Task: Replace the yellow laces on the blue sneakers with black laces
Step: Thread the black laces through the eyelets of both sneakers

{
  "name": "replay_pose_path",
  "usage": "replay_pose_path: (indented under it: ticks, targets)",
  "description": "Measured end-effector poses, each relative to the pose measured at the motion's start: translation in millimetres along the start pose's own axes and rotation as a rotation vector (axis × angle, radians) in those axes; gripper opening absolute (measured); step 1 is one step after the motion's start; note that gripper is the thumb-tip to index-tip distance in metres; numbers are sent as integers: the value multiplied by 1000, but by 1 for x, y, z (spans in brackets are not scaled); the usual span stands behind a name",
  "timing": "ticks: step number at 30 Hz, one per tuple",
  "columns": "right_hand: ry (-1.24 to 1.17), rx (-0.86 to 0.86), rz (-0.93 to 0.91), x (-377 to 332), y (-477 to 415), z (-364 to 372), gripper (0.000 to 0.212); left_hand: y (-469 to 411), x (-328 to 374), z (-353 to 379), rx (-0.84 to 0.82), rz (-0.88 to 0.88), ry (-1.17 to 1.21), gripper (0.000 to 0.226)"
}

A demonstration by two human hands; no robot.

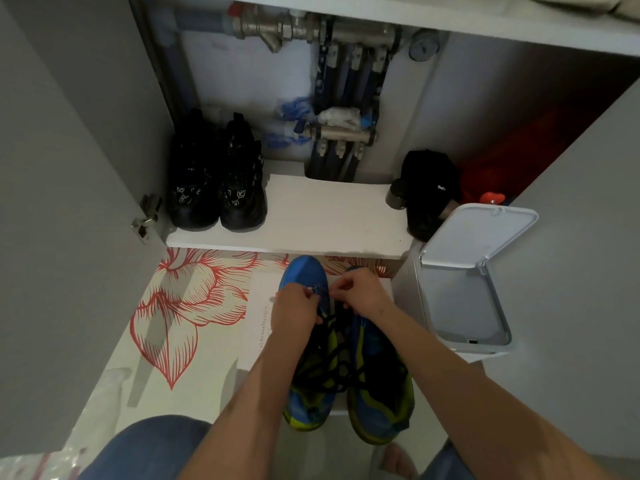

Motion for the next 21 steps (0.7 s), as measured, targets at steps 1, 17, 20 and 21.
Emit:
replay_pose_path:
  ticks: [1, 17, 20, 21]
  targets:
    - [29, 21, -5, 1, -2, 3, 13, 0, 1, 3, 9, 10, 11, 22]
    - [89, 106, -35, 7, -17, 19, 15, -7, -12, 20, 33, -30, 400, 28]
    - [88, 125, -29, 6, -15, 18, 15, -7, -10, 20, 27, -32, 418, 28]
    - [110, 142, -24, 5, -15, 19, 16, -6, -10, 20, 27, -32, 420, 27]
Point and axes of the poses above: each hand's wrist, its own y-axis away from the middle knuckle, its own z-axis out of the palm, x = y × z, the point moved 1 cm from there along -y, towards the middle knuckle
